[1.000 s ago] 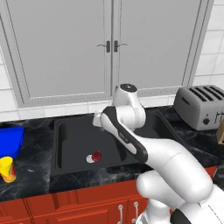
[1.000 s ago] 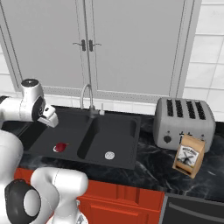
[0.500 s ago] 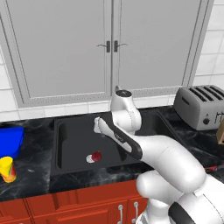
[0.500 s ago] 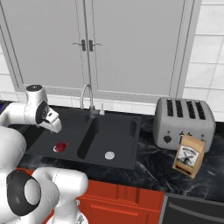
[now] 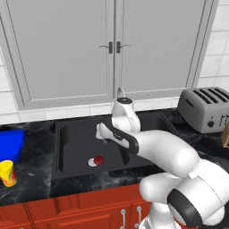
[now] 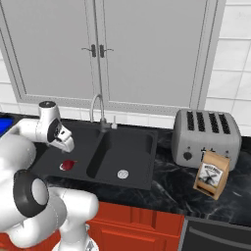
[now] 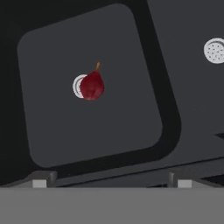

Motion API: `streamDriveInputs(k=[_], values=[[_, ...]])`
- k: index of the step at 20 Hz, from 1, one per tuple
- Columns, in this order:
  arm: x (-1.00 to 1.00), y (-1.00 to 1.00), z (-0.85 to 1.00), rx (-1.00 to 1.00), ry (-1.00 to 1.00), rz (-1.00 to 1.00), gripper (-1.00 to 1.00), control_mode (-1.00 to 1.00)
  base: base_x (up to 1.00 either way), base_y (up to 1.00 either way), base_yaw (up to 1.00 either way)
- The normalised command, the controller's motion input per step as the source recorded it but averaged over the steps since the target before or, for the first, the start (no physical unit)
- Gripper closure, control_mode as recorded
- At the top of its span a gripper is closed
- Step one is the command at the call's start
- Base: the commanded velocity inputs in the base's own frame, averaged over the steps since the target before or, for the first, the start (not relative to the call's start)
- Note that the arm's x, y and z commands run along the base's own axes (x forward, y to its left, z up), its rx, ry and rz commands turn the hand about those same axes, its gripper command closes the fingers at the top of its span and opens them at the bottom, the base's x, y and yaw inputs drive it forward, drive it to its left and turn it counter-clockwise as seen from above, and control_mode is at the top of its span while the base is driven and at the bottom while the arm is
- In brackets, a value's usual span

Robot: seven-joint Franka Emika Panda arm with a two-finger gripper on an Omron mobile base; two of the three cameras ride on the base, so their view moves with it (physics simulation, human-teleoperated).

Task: Pick up all produce items and place them in the sink. Turn on the sink faucet to wash them. Then turn the sink off and put them in the tray.

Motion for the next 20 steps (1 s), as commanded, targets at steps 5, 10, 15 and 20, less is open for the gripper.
streamDriveInputs(k=[5,10,15,20], values=[[0.34,0.0,-0.27,0.0,0.05,0.0,-1.0,-1.0,0.0,0.0,0.0],[0.36,0.03,-0.26,-0.02,0.04,-0.02,-1.0,-1.0,0.0,0.0,0.0],[0.3,0.09,-0.22,-0.03,0.02,-0.04,-1.0,-1.0,0.0,0.0,0.0],[0.21,0.12,-0.19,-0.03,0.0,-0.03,-1.0,-1.0,0.0,0.0,0.0]])
